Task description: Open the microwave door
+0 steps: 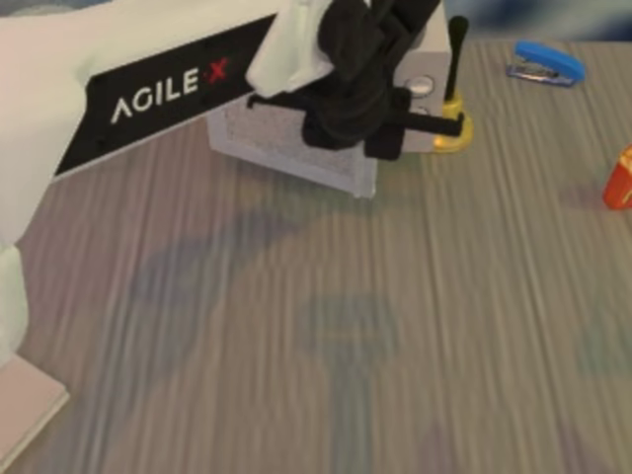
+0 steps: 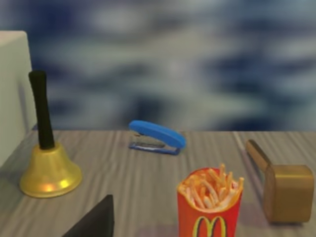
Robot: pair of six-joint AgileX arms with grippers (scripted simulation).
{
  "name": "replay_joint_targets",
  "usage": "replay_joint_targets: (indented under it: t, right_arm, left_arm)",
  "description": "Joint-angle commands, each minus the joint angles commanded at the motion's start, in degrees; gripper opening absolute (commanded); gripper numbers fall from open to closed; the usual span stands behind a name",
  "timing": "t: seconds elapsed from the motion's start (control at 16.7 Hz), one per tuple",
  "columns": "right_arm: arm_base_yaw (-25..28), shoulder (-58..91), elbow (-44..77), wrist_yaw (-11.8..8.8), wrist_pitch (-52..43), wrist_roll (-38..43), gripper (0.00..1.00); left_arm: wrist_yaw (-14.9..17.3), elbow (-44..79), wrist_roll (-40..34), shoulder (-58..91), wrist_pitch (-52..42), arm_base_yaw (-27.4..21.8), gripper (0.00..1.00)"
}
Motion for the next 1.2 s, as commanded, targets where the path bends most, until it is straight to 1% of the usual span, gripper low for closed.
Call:
replay_joint_targets:
  t: [0.36,0.78,1.2]
  right_arm:
    - [0.0,0.0,0.0,0.0,0.0,0.0,1.0]
    - [0.0,0.0,0.0,0.0,0.0,0.0,1.0]
    - [0.0,0.0,0.0,0.0,0.0,0.0,1.0]
  left_arm:
    - [0.41,-0.27,-0.04,0.07,0.13,-0.35,0.0]
    - [3.19,-7.88,6.0,-5.23,3.81,0.93,0.0]
    - [3.26,-8.06,6.18,-5.34,3.88,0.96,0.0]
